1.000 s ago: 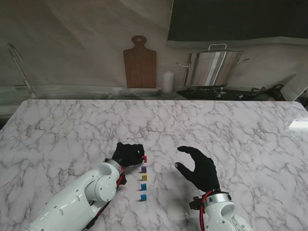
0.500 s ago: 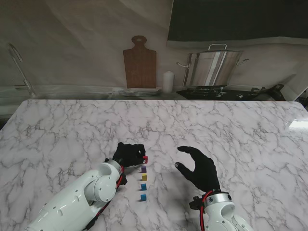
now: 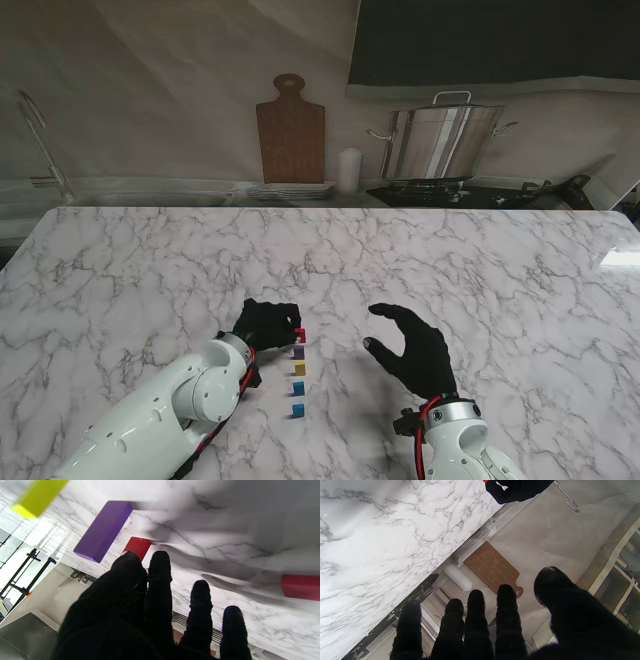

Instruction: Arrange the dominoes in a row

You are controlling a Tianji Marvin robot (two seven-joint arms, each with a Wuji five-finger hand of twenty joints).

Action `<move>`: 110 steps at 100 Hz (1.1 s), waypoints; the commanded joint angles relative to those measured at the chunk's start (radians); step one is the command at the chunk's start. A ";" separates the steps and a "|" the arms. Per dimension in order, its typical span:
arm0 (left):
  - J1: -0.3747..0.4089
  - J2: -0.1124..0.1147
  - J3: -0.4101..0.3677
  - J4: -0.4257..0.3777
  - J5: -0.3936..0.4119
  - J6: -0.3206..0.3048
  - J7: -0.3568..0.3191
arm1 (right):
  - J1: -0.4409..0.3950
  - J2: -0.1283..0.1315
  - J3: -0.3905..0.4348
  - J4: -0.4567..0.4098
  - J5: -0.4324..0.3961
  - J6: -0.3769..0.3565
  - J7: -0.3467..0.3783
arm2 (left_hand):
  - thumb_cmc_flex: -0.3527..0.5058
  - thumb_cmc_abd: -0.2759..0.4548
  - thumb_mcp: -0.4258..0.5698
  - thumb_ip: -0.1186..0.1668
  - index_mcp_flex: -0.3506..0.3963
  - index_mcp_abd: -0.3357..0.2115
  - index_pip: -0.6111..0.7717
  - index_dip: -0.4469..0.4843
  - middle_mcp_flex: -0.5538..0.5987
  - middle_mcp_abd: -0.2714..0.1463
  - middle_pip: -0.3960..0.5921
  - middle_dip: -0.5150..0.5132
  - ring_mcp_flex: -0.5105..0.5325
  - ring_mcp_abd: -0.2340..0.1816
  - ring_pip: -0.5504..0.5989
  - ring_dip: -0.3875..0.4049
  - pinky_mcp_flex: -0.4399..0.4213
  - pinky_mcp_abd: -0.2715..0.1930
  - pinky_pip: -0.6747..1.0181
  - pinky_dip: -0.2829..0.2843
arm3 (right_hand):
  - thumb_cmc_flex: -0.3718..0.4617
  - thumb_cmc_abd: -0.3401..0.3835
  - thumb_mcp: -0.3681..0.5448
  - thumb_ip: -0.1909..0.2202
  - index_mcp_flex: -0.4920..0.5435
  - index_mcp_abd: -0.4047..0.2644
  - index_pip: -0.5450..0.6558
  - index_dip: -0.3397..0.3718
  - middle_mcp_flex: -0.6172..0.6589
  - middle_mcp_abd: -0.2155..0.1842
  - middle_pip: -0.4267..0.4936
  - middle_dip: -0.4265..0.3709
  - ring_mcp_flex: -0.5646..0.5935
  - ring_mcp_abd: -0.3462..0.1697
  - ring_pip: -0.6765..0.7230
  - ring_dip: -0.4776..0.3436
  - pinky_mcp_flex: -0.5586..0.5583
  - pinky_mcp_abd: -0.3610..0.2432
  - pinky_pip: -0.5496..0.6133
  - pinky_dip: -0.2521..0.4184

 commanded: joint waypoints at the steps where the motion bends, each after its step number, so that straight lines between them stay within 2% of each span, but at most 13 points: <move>1: 0.002 0.000 0.000 -0.002 -0.003 0.002 -0.014 | -0.003 -0.001 -0.002 -0.001 -0.001 0.004 0.000 | 0.042 0.059 0.009 0.026 0.009 0.001 0.004 0.041 0.011 0.004 0.017 0.015 -0.021 -0.002 0.008 -0.001 -0.024 -0.008 0.009 -0.009 | -0.006 0.013 0.002 0.022 0.014 0.009 0.003 0.015 0.011 0.003 0.011 0.006 0.005 -0.002 0.011 0.011 0.005 0.002 0.015 0.018; 47: 0.007 0.002 -0.007 -0.009 -0.007 0.006 -0.023 | -0.003 -0.001 -0.004 0.000 0.000 0.003 0.002 | 0.045 0.069 0.001 0.030 -0.011 0.006 -0.013 0.076 -0.017 0.005 0.024 0.037 -0.036 0.016 0.006 0.002 -0.025 -0.007 -0.013 -0.013 | -0.005 0.011 0.002 0.022 0.013 0.008 0.002 0.015 0.011 0.004 0.011 0.006 0.004 -0.002 0.010 0.010 0.003 0.002 0.014 0.018; 78: 0.007 0.007 -0.006 -0.015 -0.001 0.012 -0.040 | -0.004 0.000 -0.002 -0.002 0.001 0.003 0.004 | 0.044 0.064 -0.008 0.032 -0.013 0.026 -0.098 0.037 -0.075 0.021 0.029 0.049 -0.062 0.026 -0.013 0.001 -0.025 -0.002 -0.047 -0.013 | -0.005 0.011 0.001 0.022 0.012 0.007 0.002 0.015 0.010 0.004 0.010 0.006 0.004 -0.002 0.010 0.011 0.003 0.001 0.014 0.018; 110: 0.005 0.009 -0.004 -0.015 0.005 0.013 -0.048 | -0.004 0.000 -0.001 -0.002 0.001 0.003 0.006 | 0.042 0.061 -0.011 0.031 -0.015 0.003 -0.135 0.025 -0.129 0.027 0.056 0.071 -0.082 0.040 -0.026 0.003 -0.027 0.004 -0.079 -0.011 | -0.005 0.011 0.002 0.022 0.012 0.007 0.002 0.015 0.010 0.003 0.010 0.006 0.004 -0.002 0.010 0.011 0.004 0.002 0.013 0.018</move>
